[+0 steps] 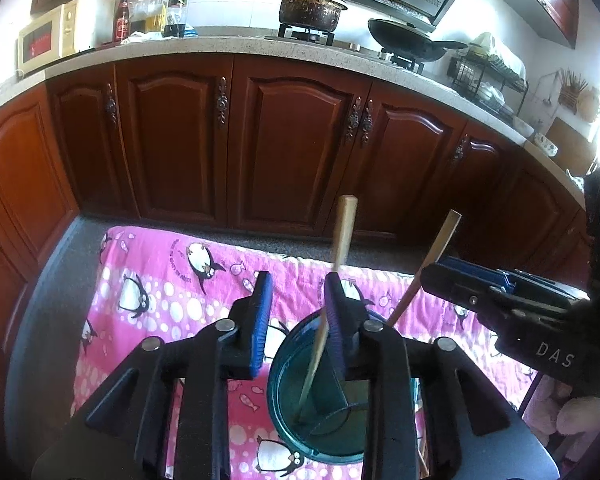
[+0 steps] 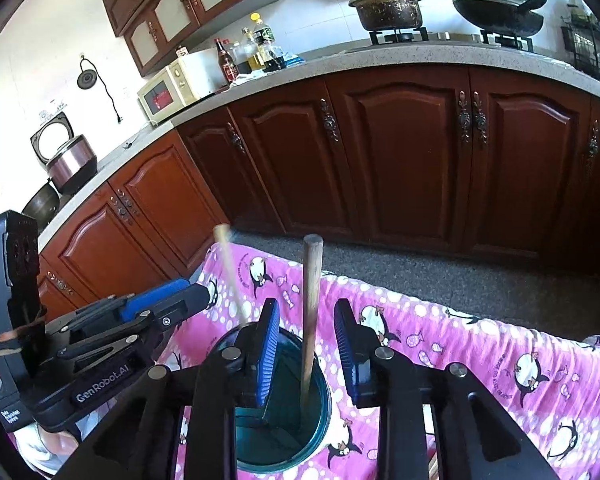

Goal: Organize utensils

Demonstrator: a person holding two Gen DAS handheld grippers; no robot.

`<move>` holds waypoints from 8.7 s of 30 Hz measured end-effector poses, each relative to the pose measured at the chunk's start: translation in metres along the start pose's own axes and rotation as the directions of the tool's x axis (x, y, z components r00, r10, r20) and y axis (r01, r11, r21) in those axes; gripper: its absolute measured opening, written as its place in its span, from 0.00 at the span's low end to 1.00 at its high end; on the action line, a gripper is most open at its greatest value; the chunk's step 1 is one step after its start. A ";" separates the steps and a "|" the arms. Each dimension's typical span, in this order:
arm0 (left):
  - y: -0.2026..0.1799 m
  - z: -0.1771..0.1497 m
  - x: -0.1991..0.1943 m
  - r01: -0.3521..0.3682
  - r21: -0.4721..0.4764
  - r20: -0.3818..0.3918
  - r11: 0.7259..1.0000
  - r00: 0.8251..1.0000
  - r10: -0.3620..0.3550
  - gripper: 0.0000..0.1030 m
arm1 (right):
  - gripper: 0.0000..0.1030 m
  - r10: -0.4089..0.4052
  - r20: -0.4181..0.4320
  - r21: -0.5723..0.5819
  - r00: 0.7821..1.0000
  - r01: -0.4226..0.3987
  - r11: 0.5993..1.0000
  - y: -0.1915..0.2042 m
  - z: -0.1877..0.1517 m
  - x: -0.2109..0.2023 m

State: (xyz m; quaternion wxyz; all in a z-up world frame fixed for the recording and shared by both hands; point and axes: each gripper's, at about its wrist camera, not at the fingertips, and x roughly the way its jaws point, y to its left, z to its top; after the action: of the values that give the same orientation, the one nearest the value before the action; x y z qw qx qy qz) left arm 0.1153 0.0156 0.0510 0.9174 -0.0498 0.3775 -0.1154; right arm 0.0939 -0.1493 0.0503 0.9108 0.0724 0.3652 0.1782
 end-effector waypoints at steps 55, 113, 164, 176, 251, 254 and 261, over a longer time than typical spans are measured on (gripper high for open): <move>-0.108 -0.168 0.040 0.134 0.069 -0.333 0.989 0.937 -0.103 0.46 | 0.30 -0.071 -0.168 0.317 0.983 0.122 0.940 -0.140 -0.175 -0.054; -0.100 -0.140 -0.024 0.222 0.021 -0.202 0.975 0.956 -0.213 0.04 | 0.03 -0.069 -0.031 0.349 0.997 0.075 0.934 -0.145 -0.207 -0.137; -0.036 -0.068 -0.133 0.161 0.000 0.020 0.987 0.987 -0.161 0.04 | 0.03 0.051 0.120 0.055 0.992 -0.057 0.997 -0.013 -0.079 -0.135; -0.012 -0.012 -0.127 0.080 -0.018 0.118 0.997 0.990 -0.077 0.04 | 0.03 0.065 0.141 -0.001 0.988 -0.065 0.998 0.014 -0.027 -0.095; -0.027 -0.075 -0.040 -0.018 -0.037 -0.064 0.999 0.998 0.015 0.32 | 0.27 -0.080 0.086 0.052 0.993 0.075 0.996 -0.031 -0.098 -0.082; -0.039 -0.082 -0.045 -0.019 -0.019 -0.059 1.000 0.998 0.017 0.36 | 0.29 -0.100 0.085 0.069 0.991 0.094 0.993 -0.036 -0.105 -0.092; -0.066 -0.098 -0.053 -0.003 0.028 -0.059 1.000 0.998 0.005 0.43 | 0.30 -0.149 0.067 0.087 0.987 0.143 0.986 -0.045 -0.121 -0.114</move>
State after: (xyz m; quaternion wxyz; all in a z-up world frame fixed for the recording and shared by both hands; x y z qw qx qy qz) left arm -0.0013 -0.0359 0.0297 0.9068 -0.0328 0.4027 -0.1203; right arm -0.0540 -0.2342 0.0236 0.9306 0.0893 0.3427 0.0929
